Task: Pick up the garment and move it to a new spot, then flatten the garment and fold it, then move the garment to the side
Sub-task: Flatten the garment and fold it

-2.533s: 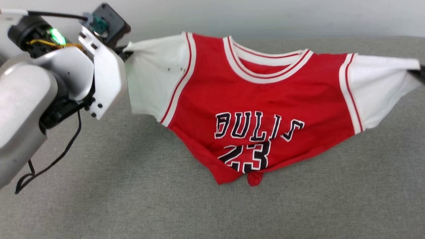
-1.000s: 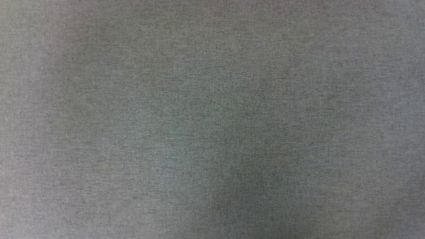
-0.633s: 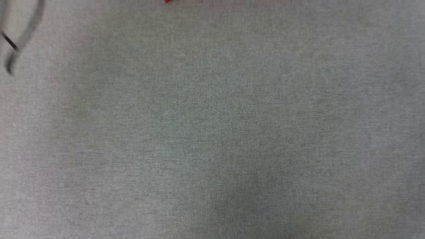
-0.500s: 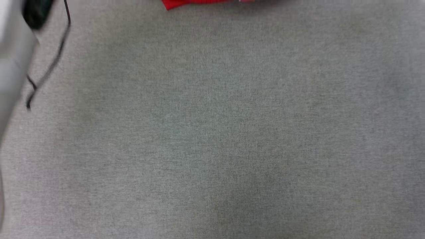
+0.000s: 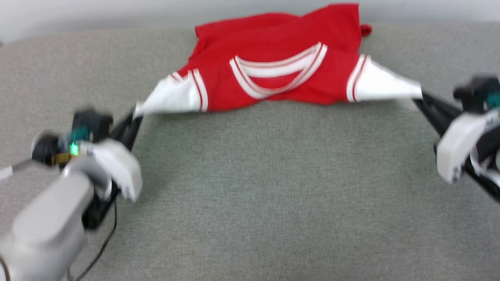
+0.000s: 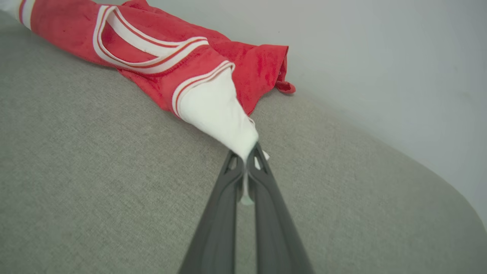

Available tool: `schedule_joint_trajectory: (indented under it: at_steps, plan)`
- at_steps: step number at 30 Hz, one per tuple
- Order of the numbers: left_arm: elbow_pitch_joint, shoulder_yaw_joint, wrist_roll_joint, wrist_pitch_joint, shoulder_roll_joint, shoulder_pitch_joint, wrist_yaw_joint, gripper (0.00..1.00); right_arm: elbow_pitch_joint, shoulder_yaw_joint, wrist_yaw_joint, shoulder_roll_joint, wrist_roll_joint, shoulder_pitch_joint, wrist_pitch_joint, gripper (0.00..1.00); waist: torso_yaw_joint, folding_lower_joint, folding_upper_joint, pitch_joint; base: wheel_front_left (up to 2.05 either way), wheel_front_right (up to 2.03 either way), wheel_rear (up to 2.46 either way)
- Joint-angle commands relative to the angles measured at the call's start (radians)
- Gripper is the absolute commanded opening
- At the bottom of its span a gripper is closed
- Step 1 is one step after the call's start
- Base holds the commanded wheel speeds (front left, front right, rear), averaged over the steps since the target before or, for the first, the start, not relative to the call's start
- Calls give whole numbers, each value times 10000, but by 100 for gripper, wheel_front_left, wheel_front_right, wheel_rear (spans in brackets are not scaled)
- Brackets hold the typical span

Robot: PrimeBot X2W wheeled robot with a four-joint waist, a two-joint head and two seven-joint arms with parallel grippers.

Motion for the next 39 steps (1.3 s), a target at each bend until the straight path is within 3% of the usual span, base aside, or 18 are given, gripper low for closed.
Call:
schedule_joint_trajectory:
  at_steps: [1, 10, 14, 25, 33, 34, 35, 36, 39]
  plan:
    - [-234, -73, -129, 37, 174, 543, 131, 0, -178, -184, -11, -182, 102, 500, -8, 0, 7, 1, 0, -412, 0, 0, 0]
    - [-1904, -519, -883, 439, 1233, 3757, 1062, 0, -1541, -1220, -11, -1031, 340, 4213, 820, 0, 23, 1, 0, -1412, 0, 0, 0]
    - [-2308, -724, -1198, 556, 1378, 4706, 1278, 0, -1961, -1890, -11, -1195, 295, 5878, 1181, 0, 91, 1, 0, -1763, 0, 0, 0]
    - [-2909, -1049, -1734, 734, 1721, 6243, 1710, 0, -3149, -3945, -11, -830, -51, 9690, 2231, 0, 178, 1, 0, -2291, 0, 0, 0]
    - [-3484, -1080, -1653, 809, 1811, 6307, 1964, 0, -4265, -5077, -11, -487, -505, 10695, 3199, 0, 254, 1, 0, -2185, 0, 0, 0]
    - [-3543, -1080, -1612, 805, 1814, 6246, 2010, 0, -4378, -5284, -11, -438, -573, 10663, 3261, 15, 272, 1, 0, -2150, 0, 0, 0]
    - [-3619, -1084, -1555, 807, 1818, 6183, 2057, 0, -4490, -5475, -11, -397, -609, 10622, 3327, 47, 295, 1, 0, -2115, 0, 0, 0]
    - [-3700, -1105, -1463, 824, 1833, 6113, 2091, 0, -4605, -5685, -11, -362, -653, 10562, 3399, 97, 327, 1, 0, -2075, 0, 0, 0]
    - [-3939, -1140, -1240, 849, 1828, 5938, 2216, 0, -5065, -6402, -11, -403, -739, 10318, 3613, 100, 460, 1, 0, -1937, 0, 0, 0]
